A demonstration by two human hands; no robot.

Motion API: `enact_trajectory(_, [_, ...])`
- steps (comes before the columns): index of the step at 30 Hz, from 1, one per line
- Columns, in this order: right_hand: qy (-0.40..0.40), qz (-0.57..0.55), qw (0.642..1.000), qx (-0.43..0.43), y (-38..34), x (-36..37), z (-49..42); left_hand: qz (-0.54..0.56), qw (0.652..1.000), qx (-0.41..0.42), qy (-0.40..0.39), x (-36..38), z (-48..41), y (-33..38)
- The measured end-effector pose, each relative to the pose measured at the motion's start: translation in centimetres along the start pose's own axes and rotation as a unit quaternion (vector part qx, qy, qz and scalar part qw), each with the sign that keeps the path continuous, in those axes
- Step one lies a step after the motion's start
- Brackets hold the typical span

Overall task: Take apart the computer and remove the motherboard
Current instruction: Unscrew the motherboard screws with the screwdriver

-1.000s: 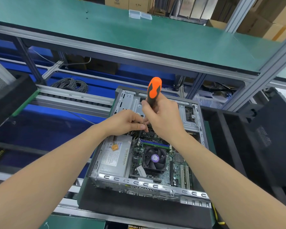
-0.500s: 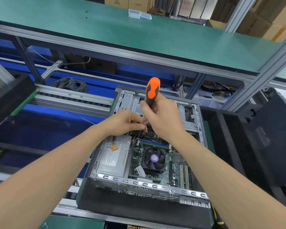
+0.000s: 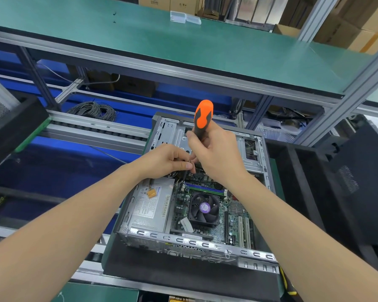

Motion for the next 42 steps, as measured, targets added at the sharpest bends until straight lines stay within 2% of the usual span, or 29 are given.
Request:
enact_trajectory(8, [-0.013, 0.001, 1.000, 0.009, 0.0, 0.0, 0.2, -0.007, 1.000, 0.009, 0.006, 0.0, -0.1, -0.1])
enact_trajectory(18, [-0.207, -0.009, 0.978, 0.030, -0.8, -0.6, -0.8, 0.103, 0.992, 0.058, 0.046, -0.5, 0.4, 0.3])
enact_trajectory(20, [-0.210, 0.012, 0.977, 0.037, -1.0, -0.7, -0.9, 0.097, 0.992, 0.057, 0.050, -0.3, 0.5, 0.5])
enact_trajectory(22, [-0.196, 0.080, 0.977, 0.024, -1.8, -1.2, -1.1, 0.082, 0.994, 0.045, 0.056, -0.2, 0.6, 0.4])
enact_trajectory(24, [-0.149, 0.134, 0.980, 0.003, -3.4, -2.0, -1.8, 0.072, 0.995, 0.034, 0.063, -0.4, 0.7, 0.3])
enact_trajectory(26, [-0.078, 0.140, 0.987, -0.011, -5.8, -3.1, -2.6, 0.058, 0.996, 0.020, 0.068, -0.6, 0.8, 0.1])
enact_trajectory(27, [-0.040, 0.177, 0.983, -0.028, -6.9, -3.4, -3.1, 0.057, 0.996, 0.017, 0.069, -0.6, 0.7, 0.2])
enact_trajectory(29, [0.006, 0.323, 0.944, -0.065, -8.9, -3.2, -3.9, 0.058, 0.996, 0.021, 0.066, -0.5, 0.6, 0.5])
enact_trajectory(30, [0.005, 0.382, 0.922, -0.060, -9.5, -2.9, -4.2, 0.051, 0.997, 0.025, 0.060, -0.5, 0.6, 0.7])
enact_trajectory(32, [-0.027, 0.435, 0.900, -0.016, -9.6, -2.2, -4.8, 0.033, 0.998, 0.018, 0.043, -0.6, 0.5, 0.9])
enact_trajectory(34, [-0.054, 0.431, 0.901, 0.013, -9.1, -1.9, -5.4, 0.064, 0.997, 0.015, 0.046, -1.2, 0.6, 1.6])
enact_trajectory(37, [-0.071, 0.411, 0.909, 0.020, -8.7, -2.1, -6.0, 0.145, 0.983, 0.075, 0.083, -3.2, 0.5, 3.8])
enact_trajectory(39, [-0.084, 0.403, 0.911, 0.019, -8.4, -2.3, -6.3, 0.156, 0.979, 0.098, 0.082, -4.2, 0.1, 5.1])
enact_trajectory(42, [-0.118, 0.416, 0.902, -0.005, -8.1, -2.4, -6.7, 0.142, 0.984, 0.085, 0.069, -4.5, -0.6, 5.2])
Point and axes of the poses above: each hand's wrist, its own z-axis away from the middle knuckle, its own x-axis out of the palm, y = z × x, the point moved 5 cm from there along -z, towards the middle knuckle, and after that the axes turned 6 degrees about x, right-handed, at the moved point
